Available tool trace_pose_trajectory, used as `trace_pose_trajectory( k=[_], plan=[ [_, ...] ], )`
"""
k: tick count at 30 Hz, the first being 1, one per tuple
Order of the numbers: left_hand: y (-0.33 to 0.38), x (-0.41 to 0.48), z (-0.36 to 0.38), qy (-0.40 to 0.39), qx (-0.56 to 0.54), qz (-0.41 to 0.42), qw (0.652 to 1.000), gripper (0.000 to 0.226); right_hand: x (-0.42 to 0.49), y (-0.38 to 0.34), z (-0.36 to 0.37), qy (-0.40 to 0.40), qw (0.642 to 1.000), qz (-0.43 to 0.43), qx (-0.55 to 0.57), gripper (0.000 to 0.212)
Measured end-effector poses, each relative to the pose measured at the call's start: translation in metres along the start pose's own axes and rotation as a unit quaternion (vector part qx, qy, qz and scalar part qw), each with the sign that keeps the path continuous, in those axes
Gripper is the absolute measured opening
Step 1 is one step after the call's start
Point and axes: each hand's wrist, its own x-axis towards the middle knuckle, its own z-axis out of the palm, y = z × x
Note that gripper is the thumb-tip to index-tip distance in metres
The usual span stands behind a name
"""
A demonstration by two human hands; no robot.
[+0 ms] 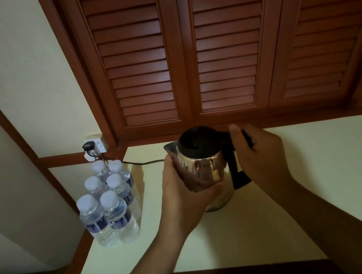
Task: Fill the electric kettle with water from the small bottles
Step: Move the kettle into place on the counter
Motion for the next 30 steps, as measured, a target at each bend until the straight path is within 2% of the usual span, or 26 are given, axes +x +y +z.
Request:
trace_pose_trajectory(
  k=[4,7,14,19,22,25,30],
  plan=[
    [-0.009,-0.031,0.005,-0.016,-0.009,-0.025,1.0,0.096,-0.029,0.004,-0.011,-0.019,0.999,0.03,-0.002,0.046],
    [-0.015,-0.045,0.01,-0.023,-0.015,-0.043,0.999,0.098,-0.041,0.014,-0.014,-0.037,0.999,0.031,0.004,0.042],
    [-0.023,-0.05,0.022,-0.015,-0.005,-0.04,0.999,0.096,-0.045,0.027,-0.021,-0.073,0.996,0.038,0.014,0.039],
    [-0.031,-0.05,0.028,0.007,0.019,-0.026,0.999,0.095,-0.023,0.004,-0.025,-0.114,0.988,0.015,-0.099,0.054],
    [-0.033,-0.053,0.031,-0.003,0.003,-0.031,1.0,0.093,-0.009,-0.022,-0.018,-0.186,0.958,0.004,-0.217,0.06],
    [-0.037,-0.053,0.033,-0.018,-0.015,-0.042,0.999,0.093,-0.004,-0.04,-0.008,-0.217,0.929,0.004,-0.299,0.055],
    [-0.04,-0.046,0.034,-0.018,-0.022,-0.046,0.999,0.093,-0.001,-0.048,0.002,-0.216,0.922,0.001,-0.32,0.046]
  ],
)
